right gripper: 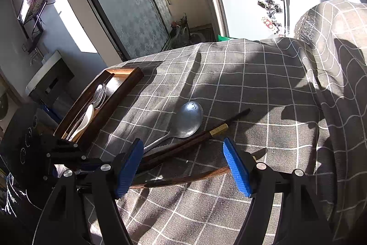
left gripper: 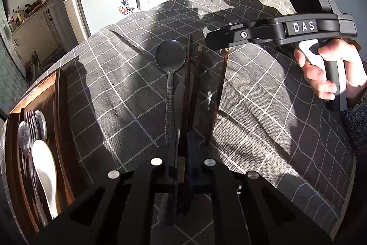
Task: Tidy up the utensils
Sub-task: 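Grasp a pair of dark gold-tipped chopsticks with the left tool, then carry the chopsticks into the tray and open the left tool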
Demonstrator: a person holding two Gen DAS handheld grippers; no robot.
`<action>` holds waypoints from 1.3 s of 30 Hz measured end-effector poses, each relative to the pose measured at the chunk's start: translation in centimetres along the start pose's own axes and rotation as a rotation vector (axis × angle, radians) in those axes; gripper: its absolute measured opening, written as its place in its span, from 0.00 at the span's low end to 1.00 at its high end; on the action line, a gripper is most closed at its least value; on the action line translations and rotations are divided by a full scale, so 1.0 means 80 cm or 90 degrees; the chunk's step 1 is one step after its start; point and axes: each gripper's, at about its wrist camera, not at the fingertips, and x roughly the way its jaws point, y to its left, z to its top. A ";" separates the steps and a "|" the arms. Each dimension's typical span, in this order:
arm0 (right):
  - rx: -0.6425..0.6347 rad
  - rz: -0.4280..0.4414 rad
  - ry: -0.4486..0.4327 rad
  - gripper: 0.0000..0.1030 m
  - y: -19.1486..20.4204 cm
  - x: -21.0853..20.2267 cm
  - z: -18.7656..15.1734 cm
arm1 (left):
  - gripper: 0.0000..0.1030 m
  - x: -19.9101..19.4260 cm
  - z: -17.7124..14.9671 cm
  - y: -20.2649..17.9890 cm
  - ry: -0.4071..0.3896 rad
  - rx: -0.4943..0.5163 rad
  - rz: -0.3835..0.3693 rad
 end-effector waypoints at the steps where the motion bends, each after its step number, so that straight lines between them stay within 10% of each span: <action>1: 0.000 0.000 0.000 0.71 0.000 0.000 0.000 | 0.07 0.000 -0.001 -0.003 0.005 0.008 0.005; 10: 0.014 0.016 -0.007 0.71 -0.004 -0.003 0.000 | 0.07 -0.005 -0.005 -0.004 -0.009 0.002 0.017; 18: 0.226 0.202 0.038 0.71 -0.036 0.032 -0.012 | 0.06 -0.042 0.005 -0.007 -0.074 -0.037 -0.011; 26: 0.212 0.177 0.039 0.22 -0.012 0.042 -0.010 | 0.06 -0.047 0.005 -0.022 -0.085 -0.033 -0.023; 39: 0.096 0.186 0.066 0.17 0.135 0.082 0.049 | 0.06 -0.116 -0.058 0.038 -0.104 -0.100 0.076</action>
